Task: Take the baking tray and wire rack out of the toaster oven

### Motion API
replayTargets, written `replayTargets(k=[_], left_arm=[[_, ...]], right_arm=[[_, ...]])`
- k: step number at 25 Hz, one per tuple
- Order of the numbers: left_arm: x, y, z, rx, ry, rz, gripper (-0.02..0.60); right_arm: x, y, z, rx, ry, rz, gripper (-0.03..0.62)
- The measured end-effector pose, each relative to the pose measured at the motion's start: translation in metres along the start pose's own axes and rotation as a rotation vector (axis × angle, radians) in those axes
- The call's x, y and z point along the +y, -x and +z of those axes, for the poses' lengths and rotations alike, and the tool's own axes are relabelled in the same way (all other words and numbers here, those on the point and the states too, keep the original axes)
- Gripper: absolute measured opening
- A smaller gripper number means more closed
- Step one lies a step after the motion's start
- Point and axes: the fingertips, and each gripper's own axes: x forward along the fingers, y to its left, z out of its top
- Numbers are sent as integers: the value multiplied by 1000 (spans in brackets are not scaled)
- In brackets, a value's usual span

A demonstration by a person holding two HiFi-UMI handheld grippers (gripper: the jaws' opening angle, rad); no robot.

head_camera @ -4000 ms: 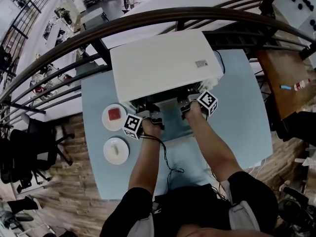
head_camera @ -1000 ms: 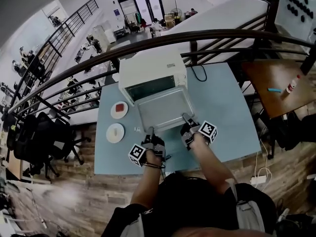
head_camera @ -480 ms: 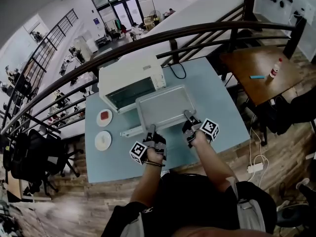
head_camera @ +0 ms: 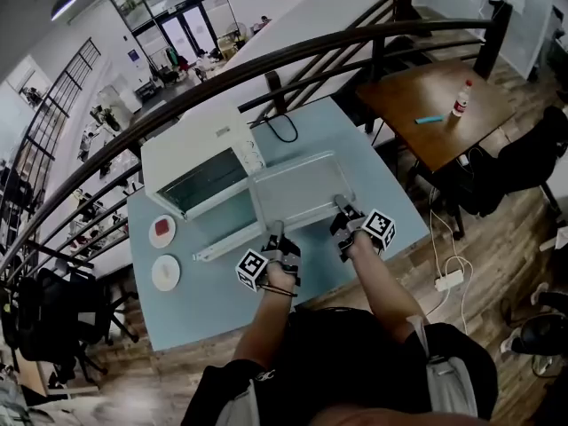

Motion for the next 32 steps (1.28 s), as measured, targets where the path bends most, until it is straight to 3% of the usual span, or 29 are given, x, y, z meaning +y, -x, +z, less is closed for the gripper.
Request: replayTargets(k=[13, 28, 32], left_arm=[[48, -33, -75, 172, -4, 121, 83], [99, -21, -85, 179, 8, 263, 94], [112, -18, -85, 182, 1, 322, 98]], right_arm=[[-61, 46, 63, -118, -17, -153, 58], [-112, 54, 54, -44, 5, -316, 60], [-127, 55, 50, -9, 21, -404, 60]])
